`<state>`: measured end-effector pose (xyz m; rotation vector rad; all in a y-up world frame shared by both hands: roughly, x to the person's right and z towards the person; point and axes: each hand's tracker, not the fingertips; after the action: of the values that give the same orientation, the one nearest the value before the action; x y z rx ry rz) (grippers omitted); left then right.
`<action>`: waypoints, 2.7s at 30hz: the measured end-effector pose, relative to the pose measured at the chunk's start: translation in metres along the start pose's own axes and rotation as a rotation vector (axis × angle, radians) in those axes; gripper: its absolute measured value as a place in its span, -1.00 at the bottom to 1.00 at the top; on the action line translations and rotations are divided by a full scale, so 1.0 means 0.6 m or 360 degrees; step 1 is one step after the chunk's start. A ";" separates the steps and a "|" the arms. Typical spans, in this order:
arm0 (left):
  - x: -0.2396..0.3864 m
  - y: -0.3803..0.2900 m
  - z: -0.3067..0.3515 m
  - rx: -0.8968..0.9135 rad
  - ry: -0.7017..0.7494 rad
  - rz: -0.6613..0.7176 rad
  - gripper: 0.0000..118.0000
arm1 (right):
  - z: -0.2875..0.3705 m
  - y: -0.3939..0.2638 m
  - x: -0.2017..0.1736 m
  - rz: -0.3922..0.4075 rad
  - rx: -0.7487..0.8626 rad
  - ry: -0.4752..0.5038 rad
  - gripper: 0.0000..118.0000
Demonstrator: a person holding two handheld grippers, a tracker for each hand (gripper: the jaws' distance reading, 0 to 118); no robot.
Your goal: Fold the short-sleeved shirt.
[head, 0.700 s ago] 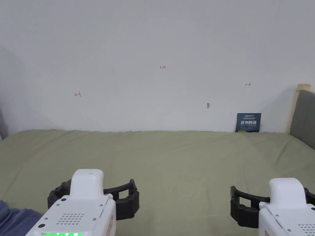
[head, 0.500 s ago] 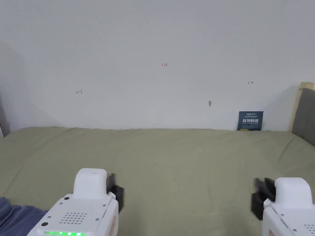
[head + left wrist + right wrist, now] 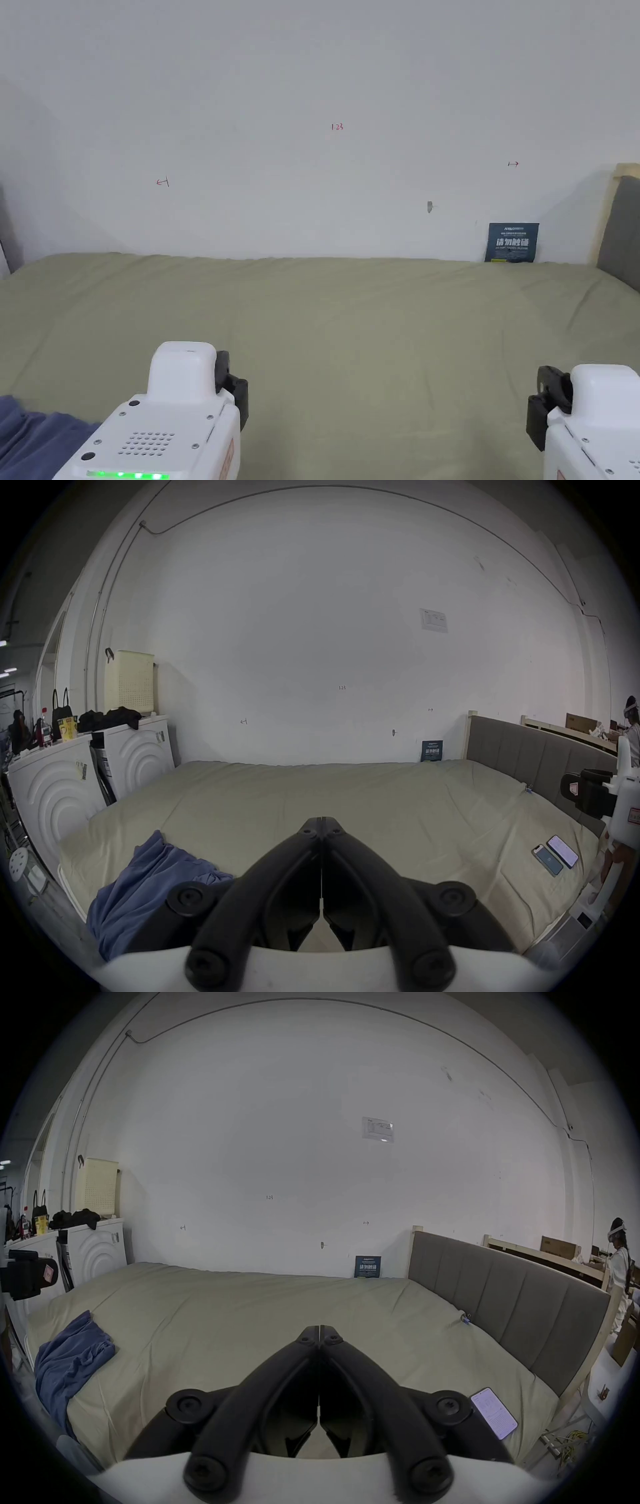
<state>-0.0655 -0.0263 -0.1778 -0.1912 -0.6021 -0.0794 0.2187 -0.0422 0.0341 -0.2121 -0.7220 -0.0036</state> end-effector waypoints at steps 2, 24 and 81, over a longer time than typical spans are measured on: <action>-0.003 -0.001 0.005 -0.0003 0.0004 0.0000 -1.00 | -0.001 -0.001 -0.005 0.0006 0.0000 0.0003 -1.00; -0.307 -0.040 0.221 -0.0122 0.0863 0.0095 -1.00 | -0.014 -0.001 -0.327 0.0076 0.0016 0.0812 -1.00; -0.507 -0.306 -0.214 -0.1404 0.0491 0.0395 -0.68 | -0.029 -0.132 -0.388 0.0201 -0.0432 0.0925 -1.00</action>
<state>-0.2684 -0.2261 -0.4261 -1.0863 -0.1966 -0.1277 0.0489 -0.1396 -0.1161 -0.4924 -0.1248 -0.0417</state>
